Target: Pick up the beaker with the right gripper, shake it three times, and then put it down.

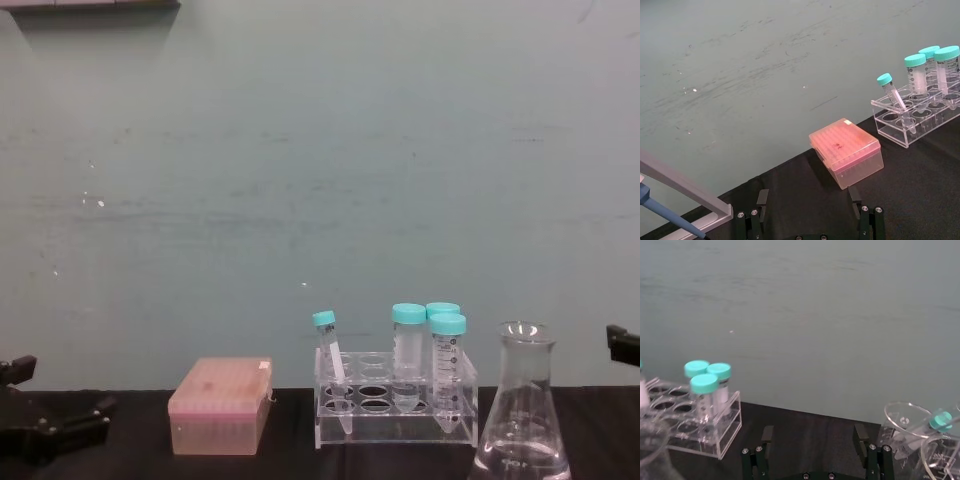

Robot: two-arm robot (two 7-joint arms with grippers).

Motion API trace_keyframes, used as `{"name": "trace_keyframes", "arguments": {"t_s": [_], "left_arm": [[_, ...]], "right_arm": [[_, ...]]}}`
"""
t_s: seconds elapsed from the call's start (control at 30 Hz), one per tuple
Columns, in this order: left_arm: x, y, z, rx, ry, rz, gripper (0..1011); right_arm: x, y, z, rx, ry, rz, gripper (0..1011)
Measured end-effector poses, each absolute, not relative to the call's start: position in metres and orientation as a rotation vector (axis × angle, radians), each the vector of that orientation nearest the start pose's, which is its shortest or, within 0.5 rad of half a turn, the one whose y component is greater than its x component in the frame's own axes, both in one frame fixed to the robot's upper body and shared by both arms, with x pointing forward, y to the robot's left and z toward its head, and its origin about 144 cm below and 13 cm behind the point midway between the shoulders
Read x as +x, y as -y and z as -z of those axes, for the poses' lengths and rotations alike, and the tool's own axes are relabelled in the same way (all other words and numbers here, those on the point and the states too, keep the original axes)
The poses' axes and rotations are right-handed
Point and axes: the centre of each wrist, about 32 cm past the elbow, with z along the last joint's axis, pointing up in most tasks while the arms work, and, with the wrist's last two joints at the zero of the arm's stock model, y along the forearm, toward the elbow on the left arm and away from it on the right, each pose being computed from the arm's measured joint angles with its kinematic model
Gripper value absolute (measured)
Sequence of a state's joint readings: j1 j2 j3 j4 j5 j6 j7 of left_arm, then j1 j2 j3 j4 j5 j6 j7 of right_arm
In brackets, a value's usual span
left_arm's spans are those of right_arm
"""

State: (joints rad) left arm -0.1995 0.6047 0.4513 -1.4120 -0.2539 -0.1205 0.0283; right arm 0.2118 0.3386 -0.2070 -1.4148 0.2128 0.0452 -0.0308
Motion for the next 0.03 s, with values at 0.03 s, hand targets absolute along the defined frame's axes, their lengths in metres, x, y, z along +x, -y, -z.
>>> {"name": "trace_keyframes", "arguments": {"t_s": [0.03], "left_arm": [[0.4886, -0.3097, -1.1398, 0.304, 0.285, -1.248, 1000]], "right_arm": [[0.513, 0.2816, -1.1634, -0.161, 0.107, 1.451, 1003]]}}
